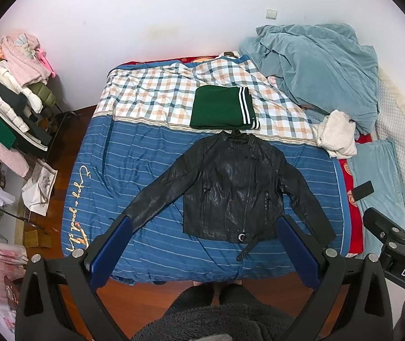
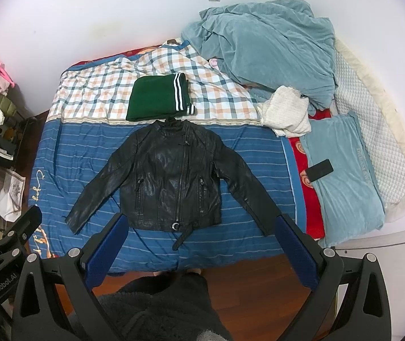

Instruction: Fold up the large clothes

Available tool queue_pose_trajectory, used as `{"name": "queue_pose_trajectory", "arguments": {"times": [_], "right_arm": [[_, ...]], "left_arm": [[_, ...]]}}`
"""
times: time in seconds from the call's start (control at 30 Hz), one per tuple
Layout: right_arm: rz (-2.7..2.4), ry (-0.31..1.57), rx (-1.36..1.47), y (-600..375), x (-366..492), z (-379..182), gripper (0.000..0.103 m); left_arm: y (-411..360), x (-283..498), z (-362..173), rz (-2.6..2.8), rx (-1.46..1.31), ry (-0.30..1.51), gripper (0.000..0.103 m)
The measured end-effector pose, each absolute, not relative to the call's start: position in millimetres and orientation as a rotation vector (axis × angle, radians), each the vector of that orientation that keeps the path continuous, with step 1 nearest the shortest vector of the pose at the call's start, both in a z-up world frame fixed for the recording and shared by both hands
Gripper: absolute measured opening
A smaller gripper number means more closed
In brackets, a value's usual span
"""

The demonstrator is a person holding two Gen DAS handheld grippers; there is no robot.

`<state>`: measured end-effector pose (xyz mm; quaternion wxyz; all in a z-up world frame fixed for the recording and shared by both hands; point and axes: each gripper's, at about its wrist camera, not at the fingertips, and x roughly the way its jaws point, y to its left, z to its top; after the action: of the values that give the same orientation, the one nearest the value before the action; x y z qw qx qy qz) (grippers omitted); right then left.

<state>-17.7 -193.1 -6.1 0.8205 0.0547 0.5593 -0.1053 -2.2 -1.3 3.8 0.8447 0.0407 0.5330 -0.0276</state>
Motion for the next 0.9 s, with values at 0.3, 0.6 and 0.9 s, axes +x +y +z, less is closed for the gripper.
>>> {"name": "queue_pose_trajectory", "arguments": {"times": [0.3,0.6,0.9], "right_arm": [[-0.226,1.190,0.116,-193.1,-16.8,0.6,0.103],[-0.231,1.184,0.112,-194.5,-16.1,3.3,0.103],[-0.229,1.182,0.110,-191.6,-17.5,9.3,0.103]], "left_arm": [[-0.4,-4.6,16.0,-0.062,0.085,1.120,0.103],[1.0,-3.9,24.5,-0.067,0.080,1.110,0.103],[-2.7,-0.9,25.9,-0.067,0.085,1.102,0.103]]}}
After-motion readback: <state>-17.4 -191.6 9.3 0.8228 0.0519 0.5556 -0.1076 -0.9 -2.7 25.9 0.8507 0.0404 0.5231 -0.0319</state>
